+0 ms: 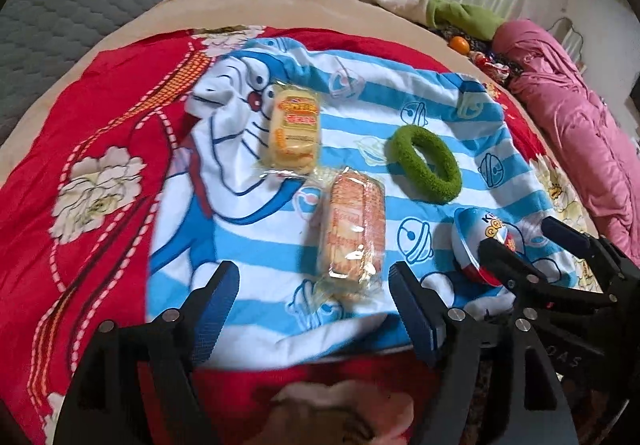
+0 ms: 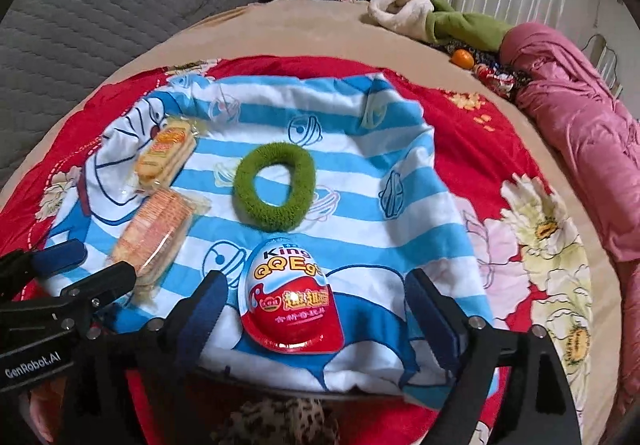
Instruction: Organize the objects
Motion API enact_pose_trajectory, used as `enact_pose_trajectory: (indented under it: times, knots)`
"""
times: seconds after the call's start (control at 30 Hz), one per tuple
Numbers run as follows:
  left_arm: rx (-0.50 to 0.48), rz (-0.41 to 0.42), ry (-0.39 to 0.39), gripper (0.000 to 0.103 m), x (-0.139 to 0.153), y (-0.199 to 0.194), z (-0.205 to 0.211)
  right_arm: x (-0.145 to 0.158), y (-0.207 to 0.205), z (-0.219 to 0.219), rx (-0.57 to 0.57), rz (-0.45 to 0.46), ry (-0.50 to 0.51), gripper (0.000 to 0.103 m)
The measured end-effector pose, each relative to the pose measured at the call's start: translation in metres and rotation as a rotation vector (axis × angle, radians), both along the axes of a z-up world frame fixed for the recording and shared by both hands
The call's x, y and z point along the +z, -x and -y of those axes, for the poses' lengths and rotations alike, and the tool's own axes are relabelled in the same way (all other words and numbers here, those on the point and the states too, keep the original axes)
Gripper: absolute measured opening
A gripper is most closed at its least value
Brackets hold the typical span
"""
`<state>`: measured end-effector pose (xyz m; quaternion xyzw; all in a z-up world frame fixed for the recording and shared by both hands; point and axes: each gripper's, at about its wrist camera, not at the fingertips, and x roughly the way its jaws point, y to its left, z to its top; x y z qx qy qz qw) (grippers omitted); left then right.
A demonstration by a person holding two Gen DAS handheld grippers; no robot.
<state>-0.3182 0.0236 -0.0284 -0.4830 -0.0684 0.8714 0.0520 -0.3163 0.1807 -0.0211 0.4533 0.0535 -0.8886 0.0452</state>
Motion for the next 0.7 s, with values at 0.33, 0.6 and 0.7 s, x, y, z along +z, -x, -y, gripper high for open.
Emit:
enact_pose_trajectory:
  times: [0.33,0.6,0.7]
  knots:
    - [0.005,-0.042,-0.01,0.092,0.021,-0.03,0.012,0.023,-0.033,-0.004,-0.013,-0.031,0.021,0.102]
    - [0.01,-0.114,-0.053,0.092,0.041,-0.063,0.021,0.047,-0.067,-0.007,0.008,-0.074,0.103,0.102]
    - [0.01,-0.134,-0.035,0.092,0.049,-0.073,0.02,0.054,-0.076,-0.005,0.015,-0.086,0.107,0.102]
